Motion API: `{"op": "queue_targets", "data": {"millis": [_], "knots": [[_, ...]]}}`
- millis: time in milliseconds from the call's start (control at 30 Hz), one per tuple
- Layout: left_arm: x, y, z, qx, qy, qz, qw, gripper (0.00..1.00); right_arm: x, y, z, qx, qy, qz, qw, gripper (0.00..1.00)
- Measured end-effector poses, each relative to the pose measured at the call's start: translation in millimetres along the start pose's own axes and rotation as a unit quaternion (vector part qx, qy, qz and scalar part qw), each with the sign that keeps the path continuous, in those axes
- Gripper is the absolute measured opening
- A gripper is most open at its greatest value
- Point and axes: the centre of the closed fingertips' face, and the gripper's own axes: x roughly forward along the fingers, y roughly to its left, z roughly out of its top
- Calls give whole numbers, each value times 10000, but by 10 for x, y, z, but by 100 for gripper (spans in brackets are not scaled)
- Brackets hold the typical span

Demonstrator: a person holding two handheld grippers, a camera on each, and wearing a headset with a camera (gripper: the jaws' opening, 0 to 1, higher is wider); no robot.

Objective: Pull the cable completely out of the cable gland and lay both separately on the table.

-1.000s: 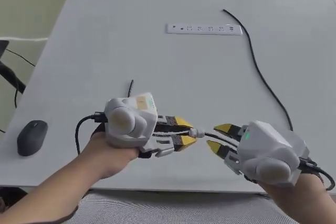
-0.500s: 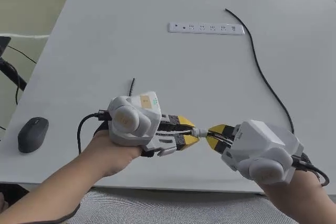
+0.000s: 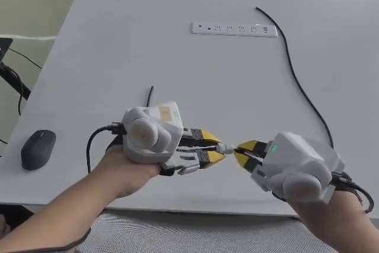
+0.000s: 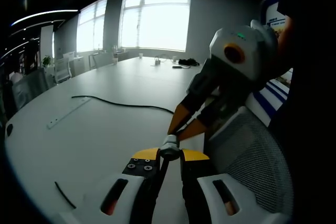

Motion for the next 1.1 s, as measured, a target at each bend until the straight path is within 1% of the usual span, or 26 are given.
{"op": "queue_targets", "data": {"millis": [100, 200, 233, 267, 333, 367, 433, 467, 567, 667, 700, 733, 767, 900, 1000, 1033, 1067, 1100], "knots": [[-10, 18, -1, -4, 1, 13, 10000, 15, 8, -36, -35, 123, 27, -29, 9999, 0], [-22, 39, 3, -14, -16, 32, 10000, 15, 7, -94, -80, 349, 57, -115, 9993, 0], [-25, 47, 7, -26, -28, 41, 10000, 15, 5, -132, -112, 505, 96, -201, 9985, 0], [-27, 52, 8, -21, -32, 49, 10000, 15, 6, -154, -151, 681, 151, -236, 9973, 0], [-27, 61, 6, -24, -25, 54, 10000, 15, 13, -195, -188, 958, 133, -278, 9949, 0], [-28, 64, 7, -27, -30, 58, 10000, 15, 14, -208, -199, 982, 142, -293, 9946, 0], [-31, 75, 13, -32, -47, 69, 10000, 15, 12, -253, -261, 1204, 196, -353, 9919, 0], [-31, 78, 14, -33, -48, 71, 10000, 15, 8, -271, -291, 1404, 192, -371, 9892, 0], [-35, 87, 16, -30, -56, 80, 9999, 15, 2, -321, -368, 1768, 192, -403, 9832, 0], [-38, 95, 20, -29, -60, 91, 9999, 15, 7, -358, -471, 1988, 233, -460, 9787, 0], [-40, 95, 24, -27, -65, 96, 9999, 15, 14, -363, -512, 2126, 223, -465, 9758, 0], [-40, 94, 25, -25, -66, 95, 9999, 15, 19, -372, -540, 2204, 209, -483, 9740, 0], [-41, 93, 23, -22, -62, 96, 9999, 15, 19, -385, -601, 2368, 255, -525, 9698, 0], [-45, 94, 17, -15, -54, 102, 9999, 15, 23, -412, -766, 2790, 338, -608, 9578, 0], [-48, 98, 17, -13, -60, 108, 9999, 15, 12, -452, -861, 2954, 399, -729, 9517, 0], [-48, 101, 16, -5, -59, 112, 9999, 15, 9, -465, -911, 3058, 437, -773, 9480, 0], [-47, 102, 17, -2, -64, 113, 9999, 15, 13, -467, -935, 3099, 442, -768, 9466, 0], [-45, 99, 18, -10, -63, 106, 9999, 15, 22, -463, -987, 3169, 486, -773, 9441, 0]]}}
